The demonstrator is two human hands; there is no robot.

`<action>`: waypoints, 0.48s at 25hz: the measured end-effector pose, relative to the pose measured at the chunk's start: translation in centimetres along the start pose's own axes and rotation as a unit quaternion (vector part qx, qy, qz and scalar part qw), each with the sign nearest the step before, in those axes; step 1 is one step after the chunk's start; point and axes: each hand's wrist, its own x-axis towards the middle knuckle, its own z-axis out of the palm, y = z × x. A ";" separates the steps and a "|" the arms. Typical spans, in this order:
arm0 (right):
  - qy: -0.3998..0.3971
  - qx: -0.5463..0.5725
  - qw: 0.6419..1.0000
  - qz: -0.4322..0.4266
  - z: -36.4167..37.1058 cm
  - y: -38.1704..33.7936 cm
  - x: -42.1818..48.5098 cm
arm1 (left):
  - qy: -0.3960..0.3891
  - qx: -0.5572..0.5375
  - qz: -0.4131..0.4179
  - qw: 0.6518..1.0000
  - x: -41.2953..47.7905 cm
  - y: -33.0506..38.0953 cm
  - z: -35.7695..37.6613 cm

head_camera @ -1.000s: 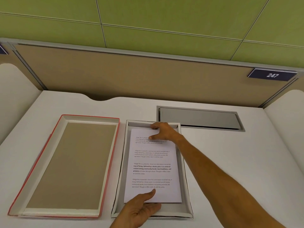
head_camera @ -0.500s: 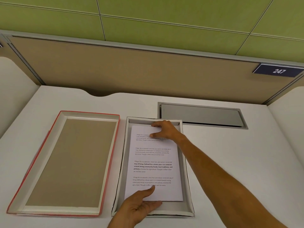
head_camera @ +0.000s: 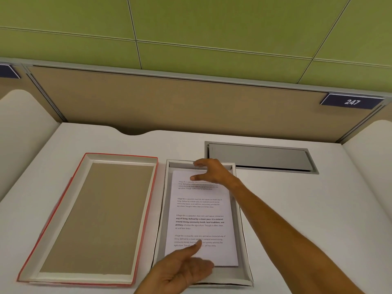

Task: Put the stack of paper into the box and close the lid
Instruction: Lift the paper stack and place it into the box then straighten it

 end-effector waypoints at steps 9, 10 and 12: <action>0.114 0.403 0.904 0.083 9.2 -7.7 -4.8 | 0.390 0.264 0.478 0.742 -5.0 14.1 -10.3; 0.107 0.450 0.881 0.096 10.9 -8.4 -5.5 | 0.423 0.292 0.488 0.706 -5.3 15.3 -11.9; 0.105 0.501 0.851 0.115 13.9 -9.8 -6.4 | 0.473 0.349 0.486 0.647 -6.1 17.1 -14.7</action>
